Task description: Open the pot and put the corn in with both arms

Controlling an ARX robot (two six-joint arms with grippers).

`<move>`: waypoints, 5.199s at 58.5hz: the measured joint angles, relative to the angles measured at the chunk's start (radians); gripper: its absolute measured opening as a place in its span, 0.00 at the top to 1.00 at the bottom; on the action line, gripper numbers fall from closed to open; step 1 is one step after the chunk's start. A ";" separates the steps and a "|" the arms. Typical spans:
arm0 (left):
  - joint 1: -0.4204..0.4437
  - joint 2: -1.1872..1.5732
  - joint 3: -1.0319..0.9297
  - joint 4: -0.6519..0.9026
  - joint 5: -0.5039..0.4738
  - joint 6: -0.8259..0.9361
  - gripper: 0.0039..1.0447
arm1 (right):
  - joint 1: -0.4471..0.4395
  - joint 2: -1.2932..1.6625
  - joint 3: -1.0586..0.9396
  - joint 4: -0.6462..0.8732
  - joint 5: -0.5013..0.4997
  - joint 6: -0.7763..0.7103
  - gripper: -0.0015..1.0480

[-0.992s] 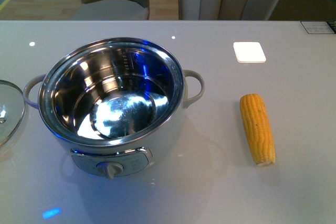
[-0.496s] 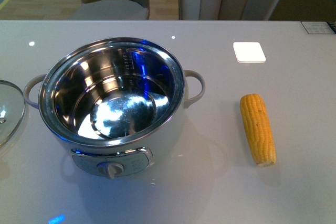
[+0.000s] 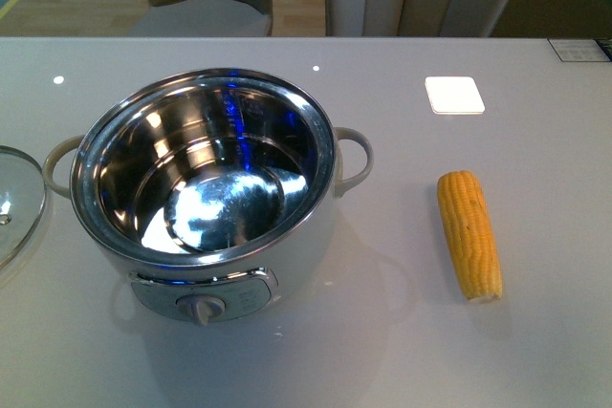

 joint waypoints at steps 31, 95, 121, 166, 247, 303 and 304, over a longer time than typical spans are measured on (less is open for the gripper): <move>-0.137 -0.752 -0.327 -0.332 0.151 0.145 0.55 | 0.000 0.000 0.000 0.000 0.000 0.000 0.08; -0.343 -1.360 -0.335 -0.903 -0.043 0.161 0.97 | 0.000 0.000 0.000 0.000 0.000 0.000 0.08; -0.343 -1.520 -0.335 -1.068 -0.043 0.161 0.92 | 0.000 0.000 0.000 0.000 0.000 0.000 0.08; -0.343 -1.521 -0.335 -1.069 -0.043 0.164 0.07 | 0.039 0.391 0.196 -0.440 0.172 0.142 0.08; -0.343 -1.521 -0.335 -1.069 -0.042 0.164 0.07 | 0.201 1.816 0.480 0.412 0.126 0.029 0.08; -0.343 -1.521 -0.335 -1.069 -0.043 0.164 0.07 | 0.253 2.267 0.747 0.507 0.098 0.085 0.14; -0.343 -1.521 -0.335 -1.069 -0.043 0.164 0.07 | 0.253 2.269 0.747 0.506 0.098 0.085 0.17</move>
